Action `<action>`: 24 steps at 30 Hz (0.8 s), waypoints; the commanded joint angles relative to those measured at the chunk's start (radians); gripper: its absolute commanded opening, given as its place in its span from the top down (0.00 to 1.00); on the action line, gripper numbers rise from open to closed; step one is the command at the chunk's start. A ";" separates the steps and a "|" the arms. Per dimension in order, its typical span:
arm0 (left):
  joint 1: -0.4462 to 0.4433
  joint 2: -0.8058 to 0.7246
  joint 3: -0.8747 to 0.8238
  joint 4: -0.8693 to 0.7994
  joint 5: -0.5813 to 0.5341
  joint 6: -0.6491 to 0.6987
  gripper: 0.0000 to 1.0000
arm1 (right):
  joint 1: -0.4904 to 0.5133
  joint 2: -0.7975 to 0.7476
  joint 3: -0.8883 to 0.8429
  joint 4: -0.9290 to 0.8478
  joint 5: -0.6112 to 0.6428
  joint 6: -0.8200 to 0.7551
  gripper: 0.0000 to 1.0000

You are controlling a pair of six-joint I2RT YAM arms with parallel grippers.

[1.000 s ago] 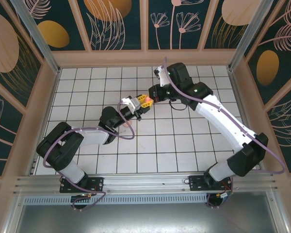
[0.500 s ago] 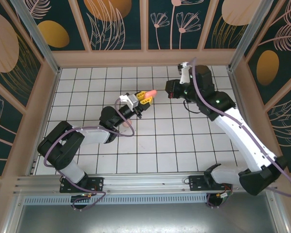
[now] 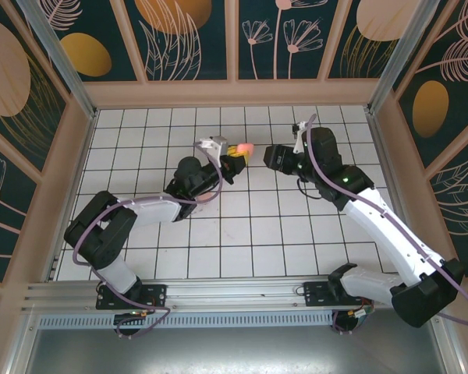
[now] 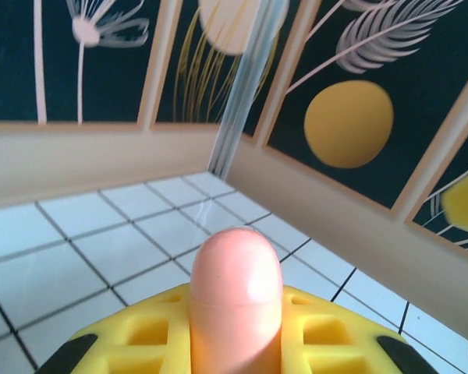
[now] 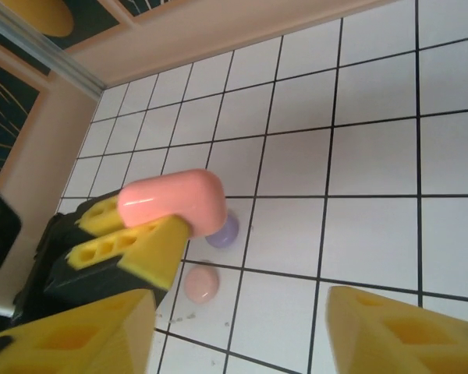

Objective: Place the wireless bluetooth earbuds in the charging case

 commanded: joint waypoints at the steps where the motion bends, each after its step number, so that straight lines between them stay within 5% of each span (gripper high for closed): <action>1: 0.006 0.029 0.053 -0.202 -0.033 -0.093 1.00 | -0.026 -0.042 -0.022 0.047 0.034 0.013 0.34; 24: 0.006 0.341 0.314 -0.585 -0.074 -0.330 1.00 | -0.049 -0.093 -0.069 0.004 0.064 0.032 0.30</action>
